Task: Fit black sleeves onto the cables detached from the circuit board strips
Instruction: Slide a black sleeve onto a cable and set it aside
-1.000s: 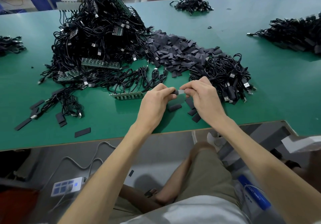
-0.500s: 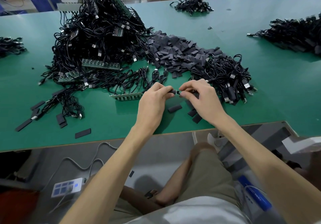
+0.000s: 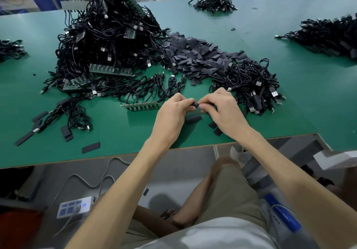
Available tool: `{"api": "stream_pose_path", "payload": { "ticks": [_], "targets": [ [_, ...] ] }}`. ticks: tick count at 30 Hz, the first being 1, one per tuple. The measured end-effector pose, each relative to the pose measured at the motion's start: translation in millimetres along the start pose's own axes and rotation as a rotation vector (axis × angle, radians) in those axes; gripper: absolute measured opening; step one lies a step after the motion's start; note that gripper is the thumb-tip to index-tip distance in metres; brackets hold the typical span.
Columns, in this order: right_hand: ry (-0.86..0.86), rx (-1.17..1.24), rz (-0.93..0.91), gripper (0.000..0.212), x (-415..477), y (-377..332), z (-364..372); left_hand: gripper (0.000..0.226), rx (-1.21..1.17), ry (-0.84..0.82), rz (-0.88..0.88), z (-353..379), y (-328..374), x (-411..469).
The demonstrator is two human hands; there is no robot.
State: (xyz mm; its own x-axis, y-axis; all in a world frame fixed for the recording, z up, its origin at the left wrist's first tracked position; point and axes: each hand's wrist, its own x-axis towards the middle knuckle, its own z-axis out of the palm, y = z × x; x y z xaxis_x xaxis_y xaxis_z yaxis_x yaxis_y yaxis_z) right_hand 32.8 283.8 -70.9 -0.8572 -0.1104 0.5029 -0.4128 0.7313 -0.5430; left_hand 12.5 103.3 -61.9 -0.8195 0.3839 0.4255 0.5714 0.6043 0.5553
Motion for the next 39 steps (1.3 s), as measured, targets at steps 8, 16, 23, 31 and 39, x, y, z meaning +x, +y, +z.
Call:
{"api": "stream_pose_path", "payload": {
  "ticks": [8, 16, 23, 31, 39],
  "targets": [
    [-0.007, 0.005, 0.012, 0.008, 0.6, -3.5, 0.0, 0.022, -0.06, 0.005, -0.024, -2.8, 1.2, -0.3],
    [-0.006, 0.019, 0.011, 0.008, 1.2, -3.2, -1.7, 0.022, -0.172, 0.014, -0.114, -6.8, 6.6, 0.6],
    [-0.015, 0.027, 0.027, 0.008, 1.7, -3.9, -1.7, 0.018, -0.195, -0.008, -0.146, -6.4, 3.5, 2.8],
    [-0.019, 0.018, 0.035, 0.007, 1.9, -4.6, -1.0, 0.022, -0.088, 0.002, -0.053, -6.2, 3.6, 1.1],
    [-0.007, 0.052, 0.065, 0.018, 0.5, -7.0, -3.0, 0.018, -0.127, -0.025, -0.126, -3.2, 0.6, 1.6]
  ]
}}
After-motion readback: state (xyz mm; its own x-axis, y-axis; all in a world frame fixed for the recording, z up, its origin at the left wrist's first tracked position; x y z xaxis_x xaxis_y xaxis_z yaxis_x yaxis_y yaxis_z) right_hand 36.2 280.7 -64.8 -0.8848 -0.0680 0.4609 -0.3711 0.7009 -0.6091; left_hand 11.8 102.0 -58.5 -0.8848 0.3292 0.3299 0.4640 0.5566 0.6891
